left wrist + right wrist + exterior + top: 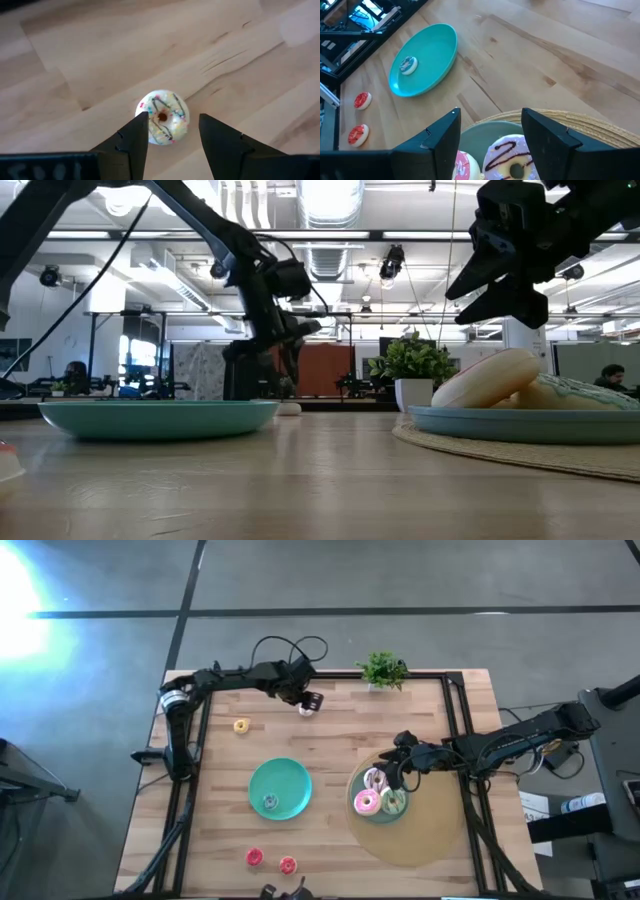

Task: Pick & Place donuts
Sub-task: Put the small white donut on the blue plate

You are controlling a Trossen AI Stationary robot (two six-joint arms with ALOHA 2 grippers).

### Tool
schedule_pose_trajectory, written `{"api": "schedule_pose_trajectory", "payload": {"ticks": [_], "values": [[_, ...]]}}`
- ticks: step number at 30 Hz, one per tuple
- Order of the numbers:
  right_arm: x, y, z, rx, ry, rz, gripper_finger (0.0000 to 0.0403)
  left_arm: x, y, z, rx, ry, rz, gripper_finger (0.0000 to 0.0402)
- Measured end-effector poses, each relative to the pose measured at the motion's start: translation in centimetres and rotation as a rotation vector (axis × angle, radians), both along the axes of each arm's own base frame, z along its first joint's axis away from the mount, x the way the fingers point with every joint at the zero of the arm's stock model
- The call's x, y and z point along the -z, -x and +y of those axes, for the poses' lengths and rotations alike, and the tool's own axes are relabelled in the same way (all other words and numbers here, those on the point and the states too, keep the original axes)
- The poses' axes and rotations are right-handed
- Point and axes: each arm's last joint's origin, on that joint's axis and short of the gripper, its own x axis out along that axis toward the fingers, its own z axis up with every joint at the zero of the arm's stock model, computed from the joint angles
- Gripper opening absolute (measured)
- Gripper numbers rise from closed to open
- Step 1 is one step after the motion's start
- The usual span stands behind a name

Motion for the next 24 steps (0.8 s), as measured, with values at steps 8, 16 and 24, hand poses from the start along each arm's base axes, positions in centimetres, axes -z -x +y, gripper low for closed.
{"api": "schedule_pose_trajectory", "payload": {"ticks": [8, 16, 24], "values": [[0.2, 0.1, 0.0, -0.001, 0.004, 0.007, 0.0201, 1.1, 0.5, 0.3, 0.016, 0.005, 0.047, 0.0149], [0.3, 0.1, 0.0, 0.004, -0.003, 0.009, 0.0201, 3.8, 0.6, 0.5, 0.013, 0.050, 0.083, 0.0149], [0.3, 0.1, 0.0, 0.009, -0.010, 0.007, 0.0201, 3.6, -0.2, 1.0, 0.010, -0.007, -0.009, 0.0143]]}}
